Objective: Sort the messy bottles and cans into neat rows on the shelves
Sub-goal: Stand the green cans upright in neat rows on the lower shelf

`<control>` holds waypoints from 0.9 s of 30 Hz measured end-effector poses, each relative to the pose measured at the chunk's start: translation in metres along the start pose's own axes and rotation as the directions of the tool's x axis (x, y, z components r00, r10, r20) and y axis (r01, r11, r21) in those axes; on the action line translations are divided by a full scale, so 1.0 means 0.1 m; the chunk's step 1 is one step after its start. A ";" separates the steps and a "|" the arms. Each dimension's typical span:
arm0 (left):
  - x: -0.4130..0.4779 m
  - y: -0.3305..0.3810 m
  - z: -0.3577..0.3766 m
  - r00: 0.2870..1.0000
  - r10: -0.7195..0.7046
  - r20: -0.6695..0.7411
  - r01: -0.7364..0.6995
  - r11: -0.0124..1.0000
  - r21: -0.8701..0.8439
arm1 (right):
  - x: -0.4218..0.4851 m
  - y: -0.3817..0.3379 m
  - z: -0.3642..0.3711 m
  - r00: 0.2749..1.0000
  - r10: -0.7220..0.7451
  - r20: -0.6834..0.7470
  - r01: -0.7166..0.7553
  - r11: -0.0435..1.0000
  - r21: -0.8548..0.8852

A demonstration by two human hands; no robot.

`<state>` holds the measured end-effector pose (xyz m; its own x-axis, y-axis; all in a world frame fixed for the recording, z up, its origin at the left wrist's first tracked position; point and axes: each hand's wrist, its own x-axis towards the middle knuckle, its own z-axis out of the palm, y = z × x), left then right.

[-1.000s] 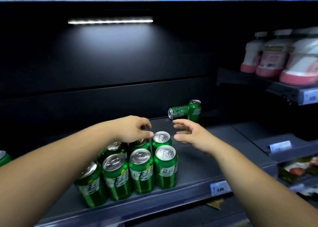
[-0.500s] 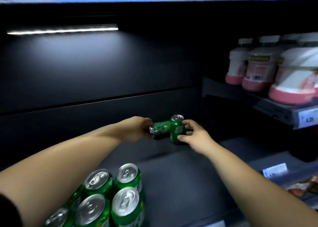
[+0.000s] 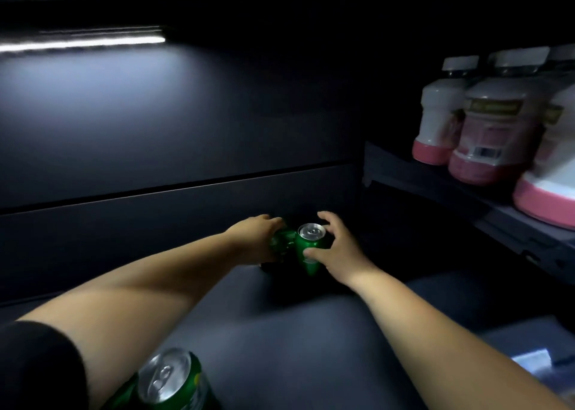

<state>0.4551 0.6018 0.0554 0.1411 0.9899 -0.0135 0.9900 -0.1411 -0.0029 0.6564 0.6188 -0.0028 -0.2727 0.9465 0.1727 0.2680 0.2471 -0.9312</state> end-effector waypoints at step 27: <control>-0.49 0.08 -0.06 1.000 -0.011 0.017 0.018 0.858 -0.514 | -0.07 0.15 -0.40 0.996 -0.007 0.084 0.008 1.000 -0.007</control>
<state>0.4563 0.5525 0.0624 0.1306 0.9910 -0.0304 0.8540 -0.0968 0.5112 0.6993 0.6244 -0.0055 -0.3509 0.9239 0.1522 0.2725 0.2563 -0.9274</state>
